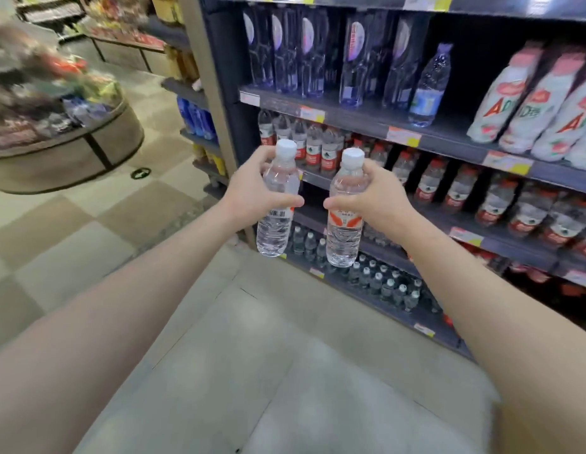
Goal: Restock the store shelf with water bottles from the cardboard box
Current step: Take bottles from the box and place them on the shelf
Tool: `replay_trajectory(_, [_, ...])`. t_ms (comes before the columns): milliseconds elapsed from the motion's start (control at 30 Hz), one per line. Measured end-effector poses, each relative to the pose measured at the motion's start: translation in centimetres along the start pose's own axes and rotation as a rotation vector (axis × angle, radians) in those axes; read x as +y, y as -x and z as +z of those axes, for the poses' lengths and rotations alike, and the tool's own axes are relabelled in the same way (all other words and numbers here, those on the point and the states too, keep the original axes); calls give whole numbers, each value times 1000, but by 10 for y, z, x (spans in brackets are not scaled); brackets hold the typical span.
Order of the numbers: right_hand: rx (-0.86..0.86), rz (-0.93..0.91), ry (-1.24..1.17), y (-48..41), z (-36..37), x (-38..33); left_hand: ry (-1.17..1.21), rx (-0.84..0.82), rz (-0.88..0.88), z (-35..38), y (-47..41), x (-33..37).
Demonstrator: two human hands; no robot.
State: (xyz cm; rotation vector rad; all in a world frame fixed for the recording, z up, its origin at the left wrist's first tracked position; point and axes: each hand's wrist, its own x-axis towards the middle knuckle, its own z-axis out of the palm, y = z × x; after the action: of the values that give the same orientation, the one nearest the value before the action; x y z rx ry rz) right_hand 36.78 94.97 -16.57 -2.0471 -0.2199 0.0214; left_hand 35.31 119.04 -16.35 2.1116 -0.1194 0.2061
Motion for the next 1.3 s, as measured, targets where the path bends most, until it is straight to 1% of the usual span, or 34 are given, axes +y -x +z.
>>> replay_trajectory(200, [43, 5, 25, -113, 72, 10, 22, -40, -1, -32, -96, -87])
replay_trajectory(400, [69, 17, 89, -243, 132, 58, 4, -56, 47, -32, -218, -182])
replay_trajectory(533, [78, 26, 131, -308, 172, 87, -21, -108, 77, -30, -286, -241])
replay_trajectory(633, [94, 41, 128, -344, 197, 110, -15, -128, 89, -25, -320, -279])
replay_trajectory(733, [120, 46, 124, -372, 225, 142, -15, -132, 113, -15, -344, -324])
replay_trajectory(833, [149, 4, 128, -390, 256, 189, 2, -126, 165, 3, -362, -382])
replay_trajectory(1067, [249, -74, 167, -406, 319, 312, 10, -80, 272, 78, -379, -538])
replay_trajectory(1200, [301, -72, 172, -413, 343, 371, 54, -60, 303, 118, -378, -595])
replay_trajectory(1300, [330, -33, 162, -422, 356, 403, 106, -80, 289, 138, -383, -616])
